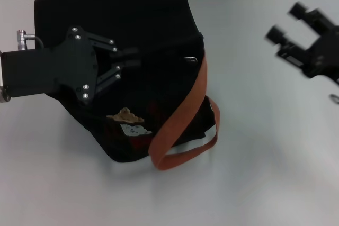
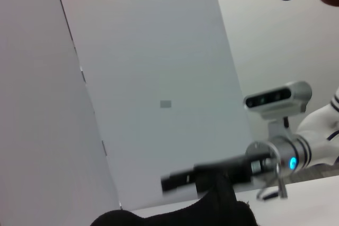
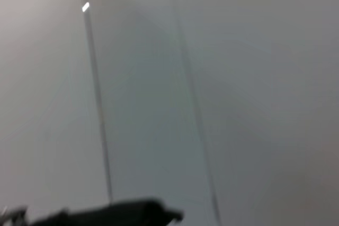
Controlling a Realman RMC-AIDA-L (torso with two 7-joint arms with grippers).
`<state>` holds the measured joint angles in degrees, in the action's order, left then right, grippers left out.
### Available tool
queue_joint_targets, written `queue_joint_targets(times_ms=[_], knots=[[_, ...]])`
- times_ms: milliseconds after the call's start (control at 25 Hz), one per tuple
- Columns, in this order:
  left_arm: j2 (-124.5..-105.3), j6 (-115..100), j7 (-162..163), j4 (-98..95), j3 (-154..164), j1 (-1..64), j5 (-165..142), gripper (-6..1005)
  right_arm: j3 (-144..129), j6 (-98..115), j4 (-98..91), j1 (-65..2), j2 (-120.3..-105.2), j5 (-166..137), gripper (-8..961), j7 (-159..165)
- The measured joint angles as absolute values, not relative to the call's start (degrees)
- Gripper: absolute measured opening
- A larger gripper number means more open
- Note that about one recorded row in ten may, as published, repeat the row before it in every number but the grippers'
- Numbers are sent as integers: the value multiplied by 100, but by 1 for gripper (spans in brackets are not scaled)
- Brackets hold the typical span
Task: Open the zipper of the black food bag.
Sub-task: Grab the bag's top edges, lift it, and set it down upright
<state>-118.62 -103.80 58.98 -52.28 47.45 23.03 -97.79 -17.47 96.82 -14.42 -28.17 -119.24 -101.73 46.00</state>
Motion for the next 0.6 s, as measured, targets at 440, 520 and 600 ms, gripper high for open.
queue_joint_targets(times_ms=[440, 520, 600], knots=[[-11866, -10446, 5840, -5090, 4827, 2348, -9740, 106, -2232, 8558, 92, -3235, -11976, -10118, 810, 847], [-11861, -10447, 5756, -4974, 4839, 2358, -9737, 106, -2150, 8420, 411, -3302, -11986, -10116, 810, 104], [-11855, -10443, 5718, -4901, 4838, 2365, -9736, 106, -1954, 8303, 689, -3345, -11994, -10116, 810, -549]])
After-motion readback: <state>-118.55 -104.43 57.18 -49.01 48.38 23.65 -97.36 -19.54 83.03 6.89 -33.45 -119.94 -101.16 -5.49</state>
